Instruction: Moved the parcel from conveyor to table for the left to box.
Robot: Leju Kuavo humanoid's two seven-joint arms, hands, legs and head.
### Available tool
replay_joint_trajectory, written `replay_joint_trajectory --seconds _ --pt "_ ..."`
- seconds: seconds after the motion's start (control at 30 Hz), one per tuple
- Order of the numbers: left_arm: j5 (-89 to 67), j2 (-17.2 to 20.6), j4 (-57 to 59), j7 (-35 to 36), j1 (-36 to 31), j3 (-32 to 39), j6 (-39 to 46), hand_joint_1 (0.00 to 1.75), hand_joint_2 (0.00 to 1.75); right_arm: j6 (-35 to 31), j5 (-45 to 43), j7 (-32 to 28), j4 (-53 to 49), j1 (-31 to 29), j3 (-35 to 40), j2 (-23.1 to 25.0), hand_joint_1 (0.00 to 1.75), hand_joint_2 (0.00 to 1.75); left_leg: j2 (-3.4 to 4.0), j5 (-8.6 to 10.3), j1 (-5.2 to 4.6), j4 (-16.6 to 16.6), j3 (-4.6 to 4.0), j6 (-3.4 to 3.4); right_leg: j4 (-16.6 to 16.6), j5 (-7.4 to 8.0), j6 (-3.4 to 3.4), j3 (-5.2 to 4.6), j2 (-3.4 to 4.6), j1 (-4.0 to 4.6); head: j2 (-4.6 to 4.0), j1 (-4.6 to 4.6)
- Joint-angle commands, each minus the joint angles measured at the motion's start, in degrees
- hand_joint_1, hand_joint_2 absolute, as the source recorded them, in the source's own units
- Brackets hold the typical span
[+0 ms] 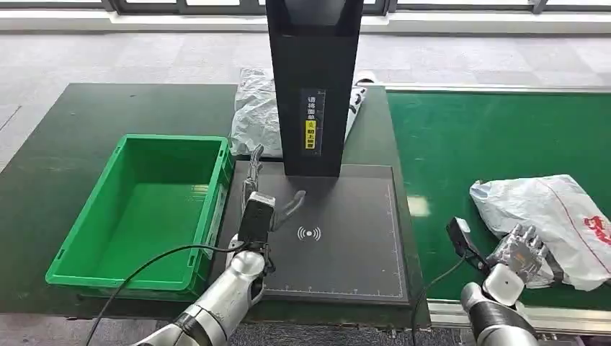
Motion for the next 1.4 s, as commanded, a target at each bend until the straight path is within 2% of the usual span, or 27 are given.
replay_joint_trajectory --seconds 0.03,0.07,0.1,0.3,0.6,0.67,0.73,0.77,0.83,1.0,1.03,1.1,1.13,1.17,1.23,1.27,1.4 --pt "-0.42 1.98 -0.74 0.13 0.48 4.42 -0.06 0.0 1.75 2.98 0.18 0.84 7.11 -4.74 1.52 -2.15 0.0 1.75 0.16 0.01 -0.02 -0.03 0.04 0.01 -0.01 0.05 -0.05 -0.03 0.11 -0.01 0.02 0.0" --pt "-0.42 1.98 -0.74 0.13 0.48 4.42 -0.06 0.0 1.75 2.98 0.18 0.84 7.11 -4.74 1.52 -2.15 0.0 1.75 0.22 0.03 0.01 -0.05 0.06 0.02 -0.06 0.09 -0.09 0.0 0.13 0.04 0.02 0.0" --pt "-0.49 2.04 -0.95 0.13 0.66 4.63 -0.06 0.0 1.75 4.64 0.25 0.91 7.38 -4.7 1.63 -1.93 1.75 1.75 0.21 0.03 -0.02 -0.06 0.06 0.02 -0.03 0.08 -0.08 -0.01 0.14 0.0 0.0 0.0" --pt "-0.44 2.13 -1.6 0.13 1.32 5.11 -0.31 0.0 1.75 7.7 -0.16 1.49 7.9 -4.85 1.24 -1.53 1.75 1.75 0.15 0.02 0.0 -0.05 0.05 0.01 -0.03 0.05 -0.06 0.0 0.09 0.01 0.0 0.0" --pt "-0.5 2.0 -0.79 0.13 0.74 5.56 -0.16 0.0 1.75 7.69 0.03 1.11 7.69 -5.69 1.38 -1.39 1.75 1.75 0.23 0.01 0.01 -0.03 0.04 0.01 -0.02 0.08 -0.07 -0.03 0.16 0.02 0.02 0.0" --pt "-0.74 1.95 -0.76 0.13 0.67 5.83 0.15 0.0 1.75 3.76 -0.73 -1.25 7.21 -5.84 0.94 -1.06 1.75 1.75 0.2 0.03 0.0 -0.04 0.04 0.01 -0.03 0.09 -0.07 -0.03 0.13 0.02 0.02 0.0" --pt "-0.87 1.98 -0.78 0.13 0.68 6.17 0.62 0.0 1.75 -1.81 -2.65 -6.63 5.95 -6.0 0.35 0.05 1.75 1.75 0.2 0.02 -0.01 -0.03 0.03 0.01 -0.01 0.08 -0.06 -0.05 0.14 0.01 0.02 0.0" --pt "-0.87 1.98 -0.78 0.13 0.68 6.17 0.62 0.0 1.75 -1.81 -2.65 -6.63 5.95 -6.0 0.35 0.05 1.75 1.75 0.26 0.03 -0.01 -0.05 0.04 0.01 -0.01 0.11 -0.07 -0.06 0.19 0.01 0.0 0.0" --pt "-1.08 2.17 -1.2 0.13 1.0 6.37 0.79 0.0 1.75 -1.99 -4.04 -10.91 -0.28 -4.58 0.06 1.93 1.75 1.75 0.37 0.03 0.01 -0.07 0.07 0.01 -0.03 0.15 -0.09 -0.06 0.28 0.03 0.0 0.0" --pt "-1.08 2.17 -1.2 0.13 1.0 6.37 0.79 0.0 1.75 -1.99 -4.04 -10.91 -0.28 -4.58 0.06 1.93 1.75 1.75 0.19 0.02 0.0 -0.03 0.03 0.01 -0.01 0.09 -0.02 -0.03 0.14 0.02 0.02 0.0" --pt "-1.12 2.25 -1.35 0.13 1.13 6.48 0.8 0.0 1.75 -1.99 -5.22 -13.7 -3.56 -3.85 -0.29 3.1 1.75 1.75 0.27 0.03 0.03 -0.06 0.07 0.01 -0.05 0.13 -0.06 -0.01 0.19 0.06 0.0 0.0" --pt "-1.58 2.44 -1.63 0.13 1.34 6.72 0.78 0.0 1.75 -1.99 -7.83 -22.95 -11.99 -1.26 -0.95 6.94 1.75 1.75 0.29 0.06 0.0 -0.08 0.06 0.04 -0.04 0.14 -0.07 -0.05 0.22 0.03 0.02 0.0" --pt "-1.72 2.46 -1.62 0.13 1.31 6.78 0.7 0.0 1.75 -1.99 -7.01 -23.16 -14.15 -0.51 -0.2 8.08 1.75 1.75 0.32 0.03 0.01 -0.05 0.03 0.03 -0.02 0.13 -0.05 -0.08 0.26 0.03 0.02 0.0" --pt "-1.89 2.38 -1.67 0.13 1.22 6.93 0.63 0.0 1.75 -1.99 -4.69 -19.38 -12.52 -0.83 1.58 8.1 1.75 1.75 0.47 0.03 0.03 -0.1 0.08 0.02 -0.05 0.17 -0.09 -0.08 0.39 0.05 0.02 0.0" --pt "-2.09 2.18 -1.51 0.13 0.95 7.04 0.81 0.0 1.75 -1.99 -4.03 -15.46 -8.67 -2.09 3.47 6.98 1.75 1.75 0.27 0.03 0.01 -0.05 0.03 0.02 0.01 0.09 -0.03 -0.07 0.25 0.02 0.02 0.0" --pt "-2.09 2.18 -1.51 0.13 0.95 7.04 0.81 0.0 1.75 -1.99 -4.03 -15.46 -8.67 -2.09 3.47 6.98 1.75 1.75 0.4 0.03 0.03 -0.09 0.09 0.01 -0.02 0.13 -0.08 -0.06 0.36 0.05 0.02 0.0" --pt "-2.13 2.16 -1.61 0.13 1.06 7.03 0.83 0.0 1.75 -1.99 -4.75 -16.07 -8.24 -2.29 3.47 6.32 1.75 1.75 0.11 0.09 0.0 -0.06 0.02 0.03 -0.01 0.1 -0.04 -0.06 0.05 0.03 0.02 0.0"
